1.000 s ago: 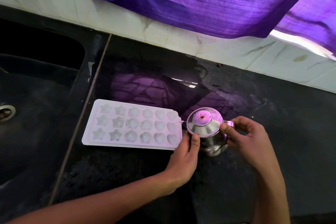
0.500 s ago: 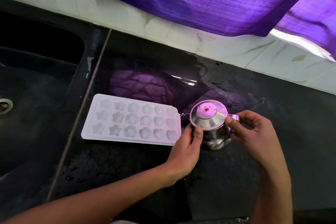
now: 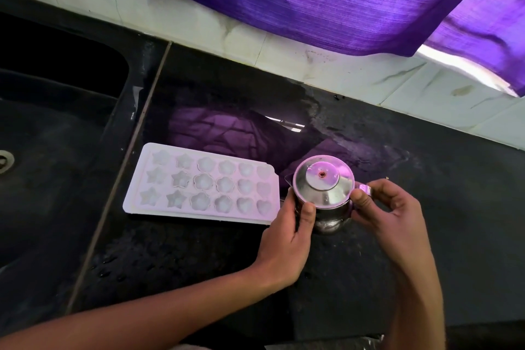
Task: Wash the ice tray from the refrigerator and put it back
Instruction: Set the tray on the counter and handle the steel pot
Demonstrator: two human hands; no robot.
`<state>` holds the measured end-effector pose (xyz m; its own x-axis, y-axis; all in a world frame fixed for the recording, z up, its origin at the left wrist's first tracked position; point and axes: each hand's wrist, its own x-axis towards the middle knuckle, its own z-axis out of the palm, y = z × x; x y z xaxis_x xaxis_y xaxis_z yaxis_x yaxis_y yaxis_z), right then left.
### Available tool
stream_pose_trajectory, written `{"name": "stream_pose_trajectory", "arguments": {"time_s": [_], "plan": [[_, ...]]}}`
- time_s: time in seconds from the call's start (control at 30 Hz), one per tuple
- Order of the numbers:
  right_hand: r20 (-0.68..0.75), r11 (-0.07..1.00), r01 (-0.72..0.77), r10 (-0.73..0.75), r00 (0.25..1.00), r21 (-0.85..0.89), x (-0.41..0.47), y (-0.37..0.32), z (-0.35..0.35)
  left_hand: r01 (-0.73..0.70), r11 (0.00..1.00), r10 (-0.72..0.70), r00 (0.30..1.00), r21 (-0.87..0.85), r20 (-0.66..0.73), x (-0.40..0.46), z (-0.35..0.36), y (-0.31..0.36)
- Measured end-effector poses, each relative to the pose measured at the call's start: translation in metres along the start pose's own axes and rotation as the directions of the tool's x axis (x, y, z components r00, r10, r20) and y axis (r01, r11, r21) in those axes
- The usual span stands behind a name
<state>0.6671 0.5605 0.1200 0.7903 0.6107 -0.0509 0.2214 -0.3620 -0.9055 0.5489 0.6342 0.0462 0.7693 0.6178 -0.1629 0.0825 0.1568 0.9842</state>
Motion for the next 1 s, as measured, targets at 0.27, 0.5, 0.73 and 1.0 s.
{"name": "stream_pose_trajectory", "arguments": {"time_s": [0.27,0.5,0.73,1.0], "plan": [[0.038,0.99,0.002,0.004,0.999,-0.139,-0.007,0.005,0.0,0.117,0.99,-0.12,0.992,0.083,0.029,-0.016,0.006,-0.007],[0.039,0.975,0.006,0.002,0.999,-0.221,-0.009,0.009,-0.001,0.177,0.979,-0.184,0.981,0.101,0.057,-0.017,0.008,-0.015],[0.032,0.967,0.013,-0.005,0.999,-0.253,-0.011,0.006,-0.005,0.175,0.98,-0.183,0.98,0.098,0.076,-0.019,0.008,-0.01],[0.017,0.964,0.027,-0.024,1.0,-0.266,-0.016,-0.007,-0.009,0.146,0.984,-0.156,0.983,0.1,0.093,-0.021,0.009,-0.002]]}}
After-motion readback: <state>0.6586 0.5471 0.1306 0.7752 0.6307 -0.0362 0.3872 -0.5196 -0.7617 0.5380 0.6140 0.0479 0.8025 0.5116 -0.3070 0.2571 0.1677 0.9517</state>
